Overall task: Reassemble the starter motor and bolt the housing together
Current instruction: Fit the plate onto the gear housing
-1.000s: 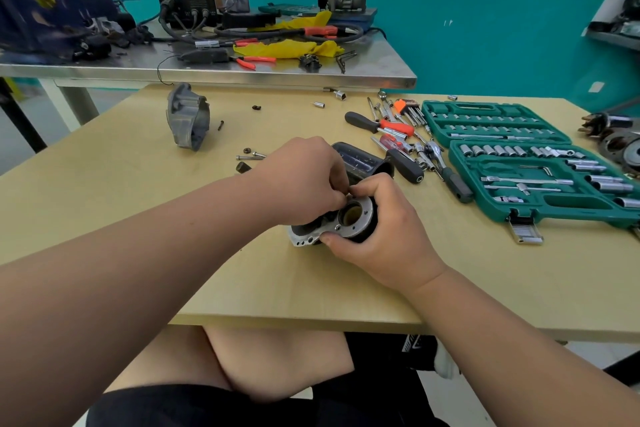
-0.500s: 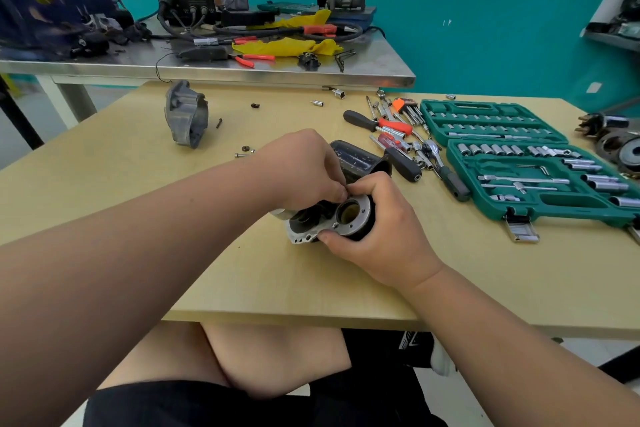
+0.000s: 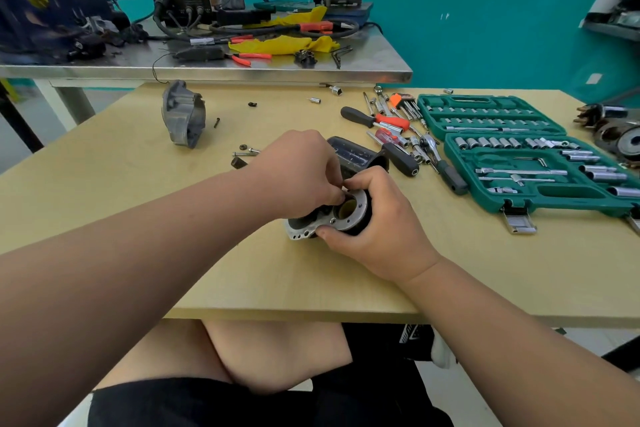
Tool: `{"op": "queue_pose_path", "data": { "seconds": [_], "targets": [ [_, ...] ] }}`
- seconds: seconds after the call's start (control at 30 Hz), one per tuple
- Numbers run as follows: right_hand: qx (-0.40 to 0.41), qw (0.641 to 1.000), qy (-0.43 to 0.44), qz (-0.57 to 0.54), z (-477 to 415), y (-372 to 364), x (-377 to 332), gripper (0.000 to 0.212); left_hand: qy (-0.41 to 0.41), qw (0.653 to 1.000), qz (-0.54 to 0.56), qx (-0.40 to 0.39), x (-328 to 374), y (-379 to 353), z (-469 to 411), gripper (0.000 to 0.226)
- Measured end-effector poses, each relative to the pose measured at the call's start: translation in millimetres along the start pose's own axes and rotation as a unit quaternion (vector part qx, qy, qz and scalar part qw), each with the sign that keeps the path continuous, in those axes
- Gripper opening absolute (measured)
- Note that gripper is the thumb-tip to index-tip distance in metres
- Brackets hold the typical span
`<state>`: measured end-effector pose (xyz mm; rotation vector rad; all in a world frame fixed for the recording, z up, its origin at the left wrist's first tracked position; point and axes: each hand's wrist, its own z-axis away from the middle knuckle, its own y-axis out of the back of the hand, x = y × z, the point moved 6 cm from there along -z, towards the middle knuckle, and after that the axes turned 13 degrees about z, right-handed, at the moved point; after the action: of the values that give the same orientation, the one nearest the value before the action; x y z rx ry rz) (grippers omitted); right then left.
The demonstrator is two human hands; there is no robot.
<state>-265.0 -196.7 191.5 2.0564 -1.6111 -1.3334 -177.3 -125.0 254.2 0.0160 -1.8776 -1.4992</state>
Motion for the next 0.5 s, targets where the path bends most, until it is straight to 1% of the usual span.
{"op": "queue_pose_path", "data": {
  "seconds": [0.13,0.23,0.4,0.5],
  "targets": [
    [-0.007,1.0,-0.003,0.002,0,-1,0,0.054,-0.017,0.999,-0.027,-0.015,1,0,4,0.014],
    [-0.008,1.0,-0.004,0.006,0,-1,1,0.056,-0.005,0.999,-0.008,-0.037,-4,2,4,0.014],
    [-0.005,1.0,-0.001,0.009,0,-1,0,0.056,0.002,0.999,-0.029,-0.038,0,2,4,0.018],
    [-0.008,1.0,-0.002,0.003,0,-1,0,0.055,-0.012,0.995,-0.085,-0.043,7,1,6,0.022]
  ]
}}
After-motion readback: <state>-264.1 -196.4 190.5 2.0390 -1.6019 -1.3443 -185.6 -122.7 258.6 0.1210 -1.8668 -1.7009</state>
